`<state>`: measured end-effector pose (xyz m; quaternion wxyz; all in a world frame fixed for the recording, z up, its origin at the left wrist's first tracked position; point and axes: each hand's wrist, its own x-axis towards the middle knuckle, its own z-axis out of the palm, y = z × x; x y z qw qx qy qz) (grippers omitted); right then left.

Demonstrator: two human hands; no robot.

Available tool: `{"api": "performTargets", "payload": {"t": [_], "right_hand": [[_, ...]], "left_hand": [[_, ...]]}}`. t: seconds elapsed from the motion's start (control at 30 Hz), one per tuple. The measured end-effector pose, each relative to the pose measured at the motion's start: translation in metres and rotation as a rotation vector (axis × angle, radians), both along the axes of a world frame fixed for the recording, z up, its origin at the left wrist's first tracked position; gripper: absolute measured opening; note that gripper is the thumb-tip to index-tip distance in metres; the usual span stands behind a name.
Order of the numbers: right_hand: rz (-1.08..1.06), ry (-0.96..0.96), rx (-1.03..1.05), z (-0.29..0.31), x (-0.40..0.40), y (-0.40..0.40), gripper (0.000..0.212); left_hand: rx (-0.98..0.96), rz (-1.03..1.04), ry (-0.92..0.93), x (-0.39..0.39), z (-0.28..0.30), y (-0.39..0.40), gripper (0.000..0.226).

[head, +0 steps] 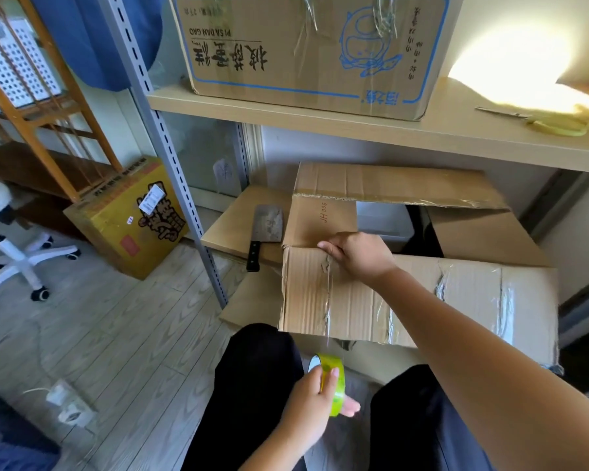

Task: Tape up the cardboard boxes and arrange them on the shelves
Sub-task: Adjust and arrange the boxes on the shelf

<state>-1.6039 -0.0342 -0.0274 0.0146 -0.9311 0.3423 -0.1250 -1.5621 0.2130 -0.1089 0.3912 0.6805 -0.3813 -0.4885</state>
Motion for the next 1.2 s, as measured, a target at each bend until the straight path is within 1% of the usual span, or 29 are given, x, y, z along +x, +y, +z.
{"api": "performTargets", "payload": {"t": [0.17, 0.27, 0.33, 0.43, 0.5, 0.57, 0.6, 0.67, 0.7, 0.77, 0.83, 0.87, 0.9, 0.93, 0.97, 1.0, 1.07, 1.13, 1.2], "right_hand": [[0.018, 0.003, -0.039, -0.001, 0.001, -0.004, 0.054], [0.024, 0.005, -0.049, -0.001, 0.001, -0.005, 0.054], [0.029, -0.001, -0.041, -0.001, 0.001, -0.005, 0.053], [0.036, -0.013, -0.033, -0.001, 0.002, -0.005, 0.052], [0.045, -0.007, -0.043, -0.001, 0.003, -0.005, 0.053], [0.056, 0.006, -0.051, -0.001, 0.004, -0.007, 0.055], [0.059, 0.012, -0.049, 0.0, 0.004, -0.007, 0.056], [0.056, 0.016, -0.049, 0.0, 0.005, -0.009, 0.056], [0.057, 0.016, -0.062, -0.001, 0.005, -0.01, 0.056], [0.061, 0.018, -0.085, 0.0, 0.004, -0.01, 0.054], [0.044, 0.021, -0.084, 0.006, 0.003, -0.009, 0.051], [0.028, 0.018, -0.073, 0.009, 0.003, -0.008, 0.049], [0.017, 0.005, -0.06, 0.013, 0.003, -0.006, 0.048], [0.023, -0.012, -0.047, 0.016, 0.003, -0.001, 0.049], [0.042, -0.004, -0.035, 0.017, 0.004, 0.008, 0.053], [0.065, 0.041, -0.038, 0.016, 0.004, 0.019, 0.059], [0.094, 0.164, -0.049, 0.013, 0.006, 0.047, 0.074], [0.11, 0.211, 0.077, 0.016, 0.005, 0.074, 0.084], [0.125, 0.212, 0.23, 0.026, -0.002, 0.093, 0.092]], "left_hand": [[-0.061, -0.035, -0.032, 0.011, -0.005, 0.002, 0.034], [-0.069, -0.016, -0.027, 0.016, -0.01, -0.002, 0.028], [-0.034, 0.005, 0.02, 0.019, -0.016, -0.012, 0.021], [0.018, 0.057, 0.156, 0.023, -0.032, -0.032, 0.013], [0.034, 0.083, 0.194, 0.024, -0.038, -0.043, 0.011], [0.029, 0.155, 0.24, 0.026, -0.041, -0.051, 0.014], [0.03, 0.213, 0.257, 0.029, -0.037, -0.053, 0.021], [0.044, 0.286, 0.293, 0.035, -0.036, -0.059, 0.04], [0.047, 0.284, 0.318, 0.039, -0.043, -0.064, 0.046], [0.09, 0.244, 0.311, 0.044, -0.062, -0.077, 0.046], [0.093, 0.215, 0.257, 0.043, -0.05, -0.077, 0.056], [0.055, 0.241, 0.282, 0.041, -0.037, -0.075, 0.055], [0.033, 0.262, 0.275, 0.039, -0.024, -0.07, 0.048], [0.002, 0.274, 0.31, 0.036, -0.009, -0.064, 0.041], [-0.035, 0.262, 0.305, 0.033, 0.004, -0.058, 0.039], [-0.092, 0.273, 0.305, 0.031, 0.014, -0.053, 0.034], [-0.176, 0.335, 0.303, 0.033, 0.036, -0.047, 0.011], [-0.216, 0.325, 0.328, 0.036, 0.05, -0.044, 0.028], [-0.236, 0.302, 0.293, 0.036, 0.069, -0.038, 0.029]]}}
